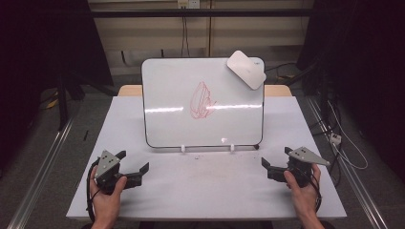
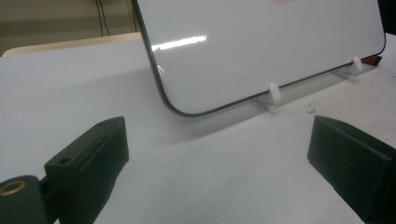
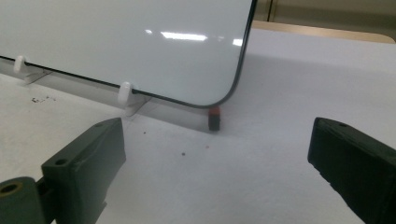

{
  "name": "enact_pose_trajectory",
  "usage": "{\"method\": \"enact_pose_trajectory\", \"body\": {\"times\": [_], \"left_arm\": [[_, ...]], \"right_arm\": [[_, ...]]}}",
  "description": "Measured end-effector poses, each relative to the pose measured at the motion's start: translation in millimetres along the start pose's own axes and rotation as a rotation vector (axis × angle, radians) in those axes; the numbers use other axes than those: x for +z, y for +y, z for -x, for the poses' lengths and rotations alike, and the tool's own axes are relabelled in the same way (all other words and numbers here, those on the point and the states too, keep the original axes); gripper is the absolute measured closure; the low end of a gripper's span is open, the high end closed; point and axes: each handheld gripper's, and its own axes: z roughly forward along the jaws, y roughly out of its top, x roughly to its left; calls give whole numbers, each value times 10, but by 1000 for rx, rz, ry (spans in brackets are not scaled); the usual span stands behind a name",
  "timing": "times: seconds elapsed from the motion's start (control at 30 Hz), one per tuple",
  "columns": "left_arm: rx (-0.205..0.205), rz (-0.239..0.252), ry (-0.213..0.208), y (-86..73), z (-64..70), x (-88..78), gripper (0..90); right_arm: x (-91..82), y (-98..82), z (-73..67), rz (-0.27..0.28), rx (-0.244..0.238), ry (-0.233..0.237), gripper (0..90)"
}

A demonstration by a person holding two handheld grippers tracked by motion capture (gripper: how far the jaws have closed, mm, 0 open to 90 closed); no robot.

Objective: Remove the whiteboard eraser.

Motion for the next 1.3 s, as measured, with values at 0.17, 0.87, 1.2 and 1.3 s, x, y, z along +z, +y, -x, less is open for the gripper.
{"method": "enact_pose_trajectory", "body": {"times": [0.17,0.87,1.2,1.3], "left_arm": [[-1,-1,-2,6,12,4,53],[-1,-25,-14,-17,-2,2,50],[4,-16,-3,-23,-33,-48,50],[4,-17,0,-26,-39,-45,50]], "right_arm": [[2,7,2,-9,0,11,33],[138,227,-87,-13,-34,13,47],[206,483,-122,22,-93,1,37],[213,618,-96,36,-118,-23,26]]}}
